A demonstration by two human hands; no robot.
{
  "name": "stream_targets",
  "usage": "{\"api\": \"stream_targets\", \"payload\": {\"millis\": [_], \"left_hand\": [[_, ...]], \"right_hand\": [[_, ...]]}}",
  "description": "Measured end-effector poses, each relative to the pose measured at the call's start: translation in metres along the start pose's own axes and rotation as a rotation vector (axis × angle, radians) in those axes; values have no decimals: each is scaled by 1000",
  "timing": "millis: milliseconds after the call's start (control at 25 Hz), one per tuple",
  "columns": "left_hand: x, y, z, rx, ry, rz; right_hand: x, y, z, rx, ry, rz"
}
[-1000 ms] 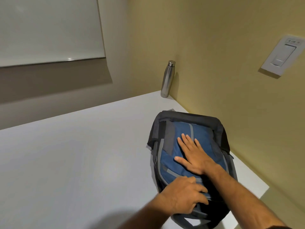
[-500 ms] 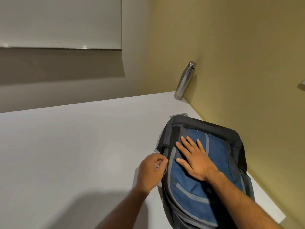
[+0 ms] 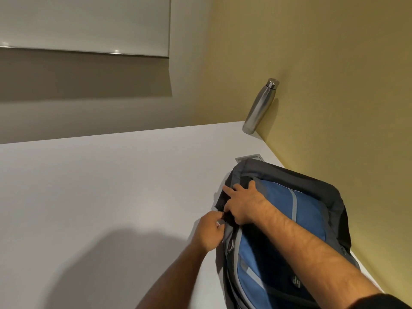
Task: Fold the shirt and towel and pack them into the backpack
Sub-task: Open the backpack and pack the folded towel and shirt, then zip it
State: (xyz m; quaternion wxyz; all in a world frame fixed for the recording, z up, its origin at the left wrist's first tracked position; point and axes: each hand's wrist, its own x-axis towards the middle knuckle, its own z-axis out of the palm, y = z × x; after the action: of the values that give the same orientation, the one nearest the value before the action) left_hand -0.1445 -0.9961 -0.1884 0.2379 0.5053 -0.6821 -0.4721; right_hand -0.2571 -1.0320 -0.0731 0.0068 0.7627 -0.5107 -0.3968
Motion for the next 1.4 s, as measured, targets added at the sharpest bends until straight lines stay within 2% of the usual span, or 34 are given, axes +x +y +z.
{"api": "stream_targets", "payload": {"millis": [120,360,640,920,1160,1400], "left_hand": [[8,1,3,50,-6,-23],[14,4,7,135,38,-76],[15,-3,-12,417,-156,92],[13,-6,-31,491,-200,229],[15,-3,-33,440,-139,239],[-6,-31,-38,309,-187,300]], "right_hand": [[8,-4,-8,-70,-23,7],[15,3,-13,-53,69,-101],[11,11,4,-11,178,-119],[1,15,9,95,244,-112],[0,18,16,167,294,-81],[2,13,19,155,300,-44]]}}
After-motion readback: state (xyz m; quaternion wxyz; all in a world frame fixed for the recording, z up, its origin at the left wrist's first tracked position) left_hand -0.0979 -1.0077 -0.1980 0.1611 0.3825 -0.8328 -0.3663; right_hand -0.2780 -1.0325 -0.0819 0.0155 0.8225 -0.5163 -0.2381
